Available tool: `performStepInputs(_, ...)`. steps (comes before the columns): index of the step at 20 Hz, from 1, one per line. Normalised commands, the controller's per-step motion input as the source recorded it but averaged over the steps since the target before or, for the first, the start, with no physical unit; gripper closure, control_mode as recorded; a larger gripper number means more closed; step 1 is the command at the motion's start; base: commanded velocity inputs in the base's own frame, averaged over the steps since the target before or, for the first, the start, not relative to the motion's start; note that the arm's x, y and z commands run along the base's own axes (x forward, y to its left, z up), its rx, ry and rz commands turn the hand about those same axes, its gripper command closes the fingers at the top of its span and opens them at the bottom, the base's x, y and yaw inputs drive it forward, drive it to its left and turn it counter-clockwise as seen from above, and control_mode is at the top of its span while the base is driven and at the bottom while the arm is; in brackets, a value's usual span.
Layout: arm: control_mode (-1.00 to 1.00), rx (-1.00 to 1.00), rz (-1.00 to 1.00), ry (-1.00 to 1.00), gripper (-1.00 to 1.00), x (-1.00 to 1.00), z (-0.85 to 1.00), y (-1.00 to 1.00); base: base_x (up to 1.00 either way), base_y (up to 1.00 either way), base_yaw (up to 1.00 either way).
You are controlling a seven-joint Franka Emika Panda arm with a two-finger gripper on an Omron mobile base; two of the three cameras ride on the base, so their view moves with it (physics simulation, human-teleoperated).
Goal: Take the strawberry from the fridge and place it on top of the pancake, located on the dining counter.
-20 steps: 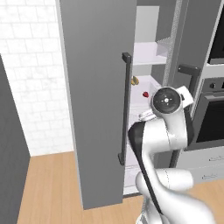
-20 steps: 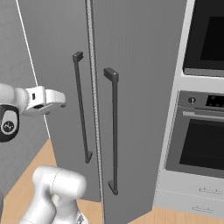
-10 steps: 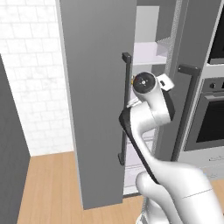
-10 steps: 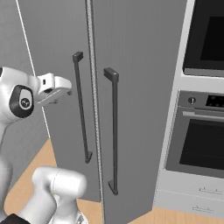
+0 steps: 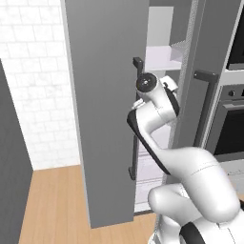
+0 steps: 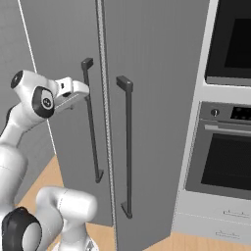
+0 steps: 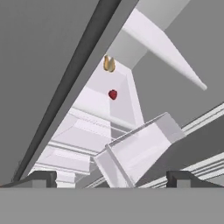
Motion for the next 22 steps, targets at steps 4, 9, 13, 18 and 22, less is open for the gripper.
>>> performStepInputs(4, -1.00, 0.00, 0.00, 0.04, -1.00, 0.70, -0.12, -0.18, 0.00, 0.00, 0.00)
performStepInputs(9, -1.00, 0.00, 0.00, 0.05, -1.00, 0.65, -0.16, -0.15, 0.00, 0.00, 0.00)
performStepInputs(13, -1.00, 0.00, 0.00, 0.04, -1.00, 0.51, -0.07, -0.28, 0.00, 0.00, 0.00)
performStepInputs(18, -1.00, 0.00, 0.00, 0.05, -1.00, 0.48, -0.09, -0.34, 0.00, 0.00, 0.00)
performStepInputs(22, -1.00, 0.00, 0.00, 0.01, -1.00, 0.18, -0.01, -0.56, 0.00, 0.00, 0.00)
